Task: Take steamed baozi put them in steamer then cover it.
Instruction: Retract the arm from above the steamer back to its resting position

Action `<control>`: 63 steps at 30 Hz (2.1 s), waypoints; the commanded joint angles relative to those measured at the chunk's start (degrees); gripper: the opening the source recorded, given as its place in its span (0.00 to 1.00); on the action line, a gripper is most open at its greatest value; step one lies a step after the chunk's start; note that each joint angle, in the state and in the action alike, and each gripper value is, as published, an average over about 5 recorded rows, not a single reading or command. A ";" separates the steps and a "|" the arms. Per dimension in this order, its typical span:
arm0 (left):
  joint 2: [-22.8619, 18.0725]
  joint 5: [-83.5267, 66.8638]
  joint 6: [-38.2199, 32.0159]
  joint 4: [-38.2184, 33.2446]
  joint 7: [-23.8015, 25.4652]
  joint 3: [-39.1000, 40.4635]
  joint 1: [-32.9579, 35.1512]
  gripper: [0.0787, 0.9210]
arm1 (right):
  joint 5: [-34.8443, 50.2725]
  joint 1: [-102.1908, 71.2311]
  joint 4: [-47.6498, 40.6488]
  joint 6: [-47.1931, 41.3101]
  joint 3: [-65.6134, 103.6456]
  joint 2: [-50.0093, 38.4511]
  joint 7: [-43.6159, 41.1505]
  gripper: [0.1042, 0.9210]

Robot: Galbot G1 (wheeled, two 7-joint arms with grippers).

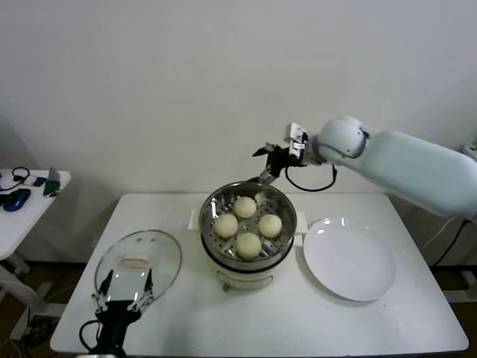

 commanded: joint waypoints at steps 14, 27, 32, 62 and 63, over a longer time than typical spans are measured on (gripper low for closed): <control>1.18 6.87 -4.25 6.10 -1.42 -0.06 -4.71 0.88 | -17.10 -103.84 30.01 23.13 96.36 2.02 20.57 0.88; 3.20 12.51 -6.24 7.07 -3.08 0.65 -4.36 0.88 | -22.70 -118.93 30.05 42.55 101.25 24.94 19.26 0.88; 4.73 22.91 -6.68 6.93 -7.79 -0.23 -3.96 0.88 | -23.41 -121.16 29.14 46.37 98.91 29.00 19.21 0.88; 10.67 87.87 -3.47 42.35 -25.04 -0.84 -23.62 0.88 | -26.65 -124.52 19.01 51.30 91.81 28.76 25.39 0.88; 10.85 87.83 -3.47 42.87 -24.91 -0.78 -24.00 0.88 | -26.63 -124.57 19.01 51.32 91.88 28.78 25.39 0.88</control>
